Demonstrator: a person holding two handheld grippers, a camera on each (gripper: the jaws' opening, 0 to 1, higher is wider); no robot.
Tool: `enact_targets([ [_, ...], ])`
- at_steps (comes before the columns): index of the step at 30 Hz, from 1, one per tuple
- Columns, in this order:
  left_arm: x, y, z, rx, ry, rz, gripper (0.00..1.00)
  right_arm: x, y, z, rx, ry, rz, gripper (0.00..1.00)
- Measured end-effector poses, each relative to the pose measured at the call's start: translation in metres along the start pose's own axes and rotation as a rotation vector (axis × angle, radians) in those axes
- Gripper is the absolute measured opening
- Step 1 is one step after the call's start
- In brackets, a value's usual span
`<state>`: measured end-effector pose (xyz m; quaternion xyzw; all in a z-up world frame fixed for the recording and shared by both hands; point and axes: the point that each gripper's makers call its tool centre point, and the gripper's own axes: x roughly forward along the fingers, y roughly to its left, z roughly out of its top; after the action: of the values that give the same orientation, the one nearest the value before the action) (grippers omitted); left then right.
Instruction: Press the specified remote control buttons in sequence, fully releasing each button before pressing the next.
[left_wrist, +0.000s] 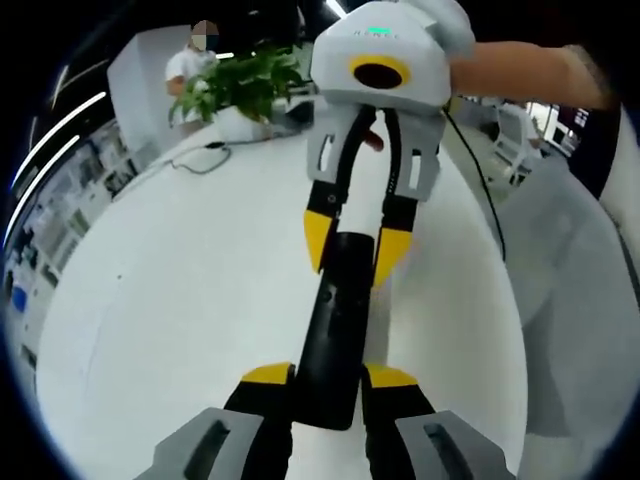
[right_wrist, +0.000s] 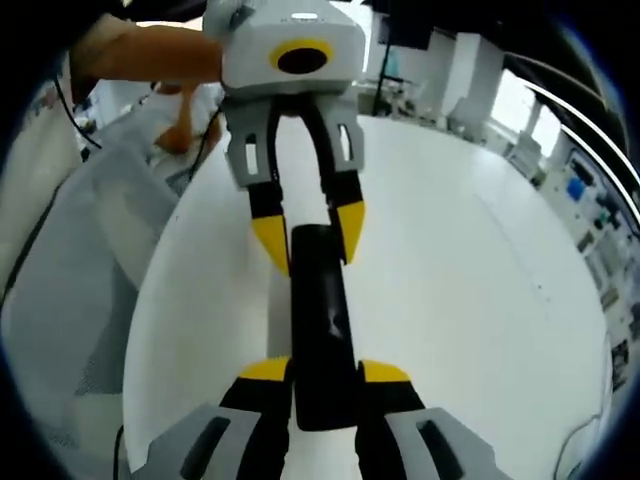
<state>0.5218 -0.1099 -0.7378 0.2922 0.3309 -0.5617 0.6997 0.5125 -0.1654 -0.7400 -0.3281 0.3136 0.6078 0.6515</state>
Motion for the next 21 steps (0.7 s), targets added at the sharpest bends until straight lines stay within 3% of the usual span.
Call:
enact_targets([
  [11, 0.002, -0.037, 0.000, -0.003, 0.001, -0.009, 0.25, -0.004, 0.034, -0.007, -0.010, 0.010, 0.006, 0.22],
  [21, 0.010, -0.052, -0.007, -0.010, 0.011, -0.023, 0.25, 0.004, 0.050, -0.018, 0.002, 0.011, 0.019, 0.22],
])
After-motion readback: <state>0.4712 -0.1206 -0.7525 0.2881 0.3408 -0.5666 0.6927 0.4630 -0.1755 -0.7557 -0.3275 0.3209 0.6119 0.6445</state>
